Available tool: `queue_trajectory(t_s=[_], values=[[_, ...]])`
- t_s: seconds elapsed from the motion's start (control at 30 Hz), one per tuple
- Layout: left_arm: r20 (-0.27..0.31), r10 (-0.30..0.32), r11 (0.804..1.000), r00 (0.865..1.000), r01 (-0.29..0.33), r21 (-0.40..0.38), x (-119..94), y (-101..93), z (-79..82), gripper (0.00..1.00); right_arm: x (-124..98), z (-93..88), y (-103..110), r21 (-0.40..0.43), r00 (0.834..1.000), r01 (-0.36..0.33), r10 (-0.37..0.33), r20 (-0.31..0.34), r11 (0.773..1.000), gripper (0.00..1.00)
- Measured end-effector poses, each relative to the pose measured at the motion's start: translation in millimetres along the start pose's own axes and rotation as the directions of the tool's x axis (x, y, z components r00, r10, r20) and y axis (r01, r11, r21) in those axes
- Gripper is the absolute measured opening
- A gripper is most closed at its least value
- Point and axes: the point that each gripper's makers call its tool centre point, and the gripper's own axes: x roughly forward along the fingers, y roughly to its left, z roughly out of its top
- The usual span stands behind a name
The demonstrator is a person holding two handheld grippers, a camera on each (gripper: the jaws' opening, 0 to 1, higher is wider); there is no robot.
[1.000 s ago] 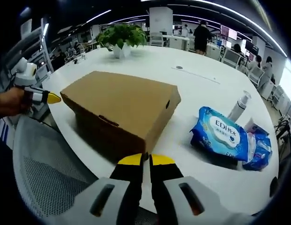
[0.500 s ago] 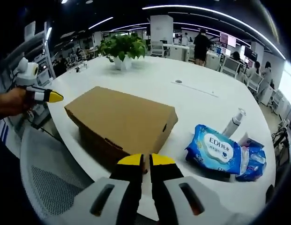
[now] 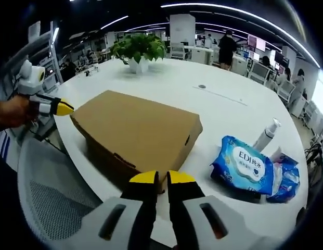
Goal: Operate the shoe box by opening the lid, removing the specified soft item, and placing it in the target area until the item is outside and the box remains undamaged.
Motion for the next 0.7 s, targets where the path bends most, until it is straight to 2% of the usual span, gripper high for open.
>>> queue_trajectory(t_s=[0.3,0.5,0.57,0.6,0.63,0.7], values=[[-0.031,0.003,1.000,0.999,-0.003,0.000,4.6,0.3,-10.3,0.09,3.0,-4.6,0.0,0.021,1.000,-0.013,0.013,-0.006,1.000,0.06],[-0.035,-0.008,1.000,0.999,0.008,0.003,5.0,-0.2,-8.0,0.11,2.3,-3.9,-2.3,0.045,1.000,-0.021,0.021,0.004,0.999,0.07],[-0.002,-0.020,1.000,1.000,0.020,0.000,0.3,0.3,0.0,0.14,-1.3,0.4,-0.8,0.057,0.999,-0.034,0.033,0.026,0.998,0.12],[0.008,-0.026,1.000,1.000,0.026,0.011,-1.7,0.6,3.1,0.15,-2.8,1.9,-0.2,0.049,0.999,-0.039,0.038,0.034,0.998,0.14],[0.018,-0.024,0.997,1.000,0.023,0.069,-5.7,2.1,7.3,0.17,-4.1,3.2,0.5,0.035,0.998,-0.043,0.042,0.040,0.998,0.16],[0.003,-0.034,0.989,0.999,0.033,0.143,-9.9,1.4,4.7,0.22,-5.4,3.0,3.8,0.008,0.997,-0.060,0.059,0.041,0.998,0.22]])
